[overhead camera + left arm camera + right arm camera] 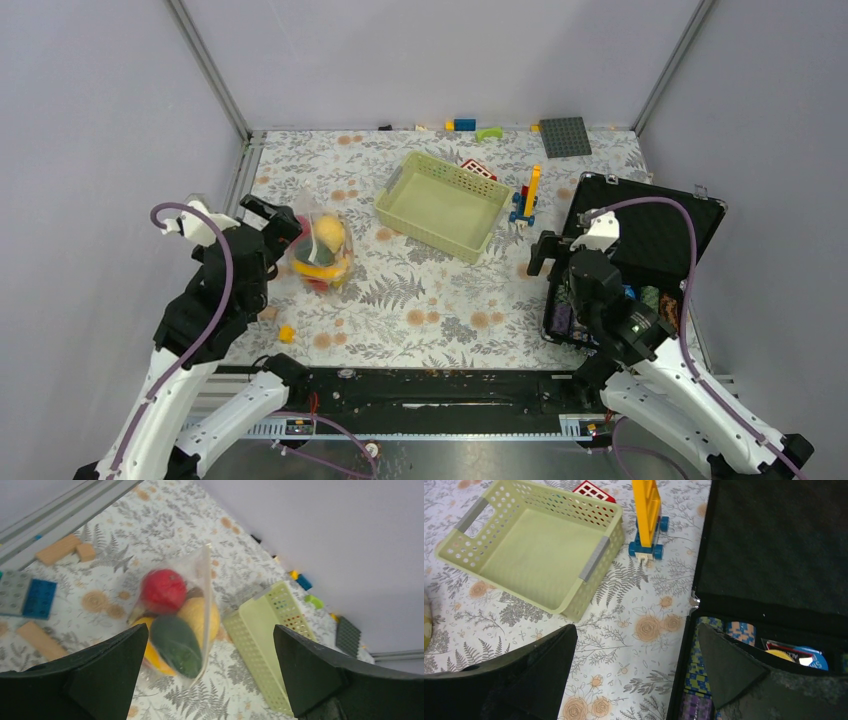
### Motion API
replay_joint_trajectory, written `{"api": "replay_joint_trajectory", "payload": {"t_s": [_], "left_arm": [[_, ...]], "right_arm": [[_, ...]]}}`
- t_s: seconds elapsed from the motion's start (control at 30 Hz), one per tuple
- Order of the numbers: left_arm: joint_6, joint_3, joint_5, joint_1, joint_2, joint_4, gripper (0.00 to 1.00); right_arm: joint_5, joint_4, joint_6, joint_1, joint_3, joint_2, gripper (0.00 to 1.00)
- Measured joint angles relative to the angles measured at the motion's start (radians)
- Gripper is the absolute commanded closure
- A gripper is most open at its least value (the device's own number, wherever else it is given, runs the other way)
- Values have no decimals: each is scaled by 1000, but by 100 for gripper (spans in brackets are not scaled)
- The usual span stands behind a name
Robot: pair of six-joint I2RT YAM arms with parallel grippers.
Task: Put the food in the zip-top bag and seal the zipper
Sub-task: Reset both arms
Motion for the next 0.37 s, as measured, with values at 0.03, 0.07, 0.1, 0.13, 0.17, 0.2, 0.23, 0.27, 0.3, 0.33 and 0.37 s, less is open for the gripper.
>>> {"api": "replay_joint_trajectory", "payload": {"t_s": [0.03, 0.07, 0.1, 0.13, 0.17, 0.2, 0.23, 0.27, 0.3, 0.33, 0.37], "left_arm": [[-10, -1, -6, 0, 2, -21, 1], [-20, -4, -15, 0, 5, -42, 1], [-26, -6, -21, 0, 8, -56, 1], [-31, -8, -24, 0, 12, -68, 1], [-36, -10, -28, 0, 16, -79, 1], [-39, -12, -31, 0, 20, -87, 1], [-42, -16, -36, 0, 23, -94, 1], [-44, -19, -40, 0, 25, -98, 1], [-45, -23, -44, 0, 25, -104, 1], [-47, -27, -47, 0, 26, -108, 1], [-49, -32, -49, 0, 25, -110, 1]], "right_arm": [[9, -20, 18, 0, 2, -7, 2], [14, -34, 29, 0, 3, -13, 2], [17, -51, 43, 0, 3, -19, 1], [20, -63, 53, 0, 3, -26, 1], [22, -74, 61, 0, 3, -30, 1], [24, -88, 71, 0, 4, -32, 2], [27, -100, 78, 0, 7, -35, 1], [33, -110, 86, 0, 10, -37, 2], [36, -119, 92, 0, 13, -38, 2], [40, -124, 97, 0, 14, -41, 2], [40, -132, 102, 0, 14, -47, 2]]}}
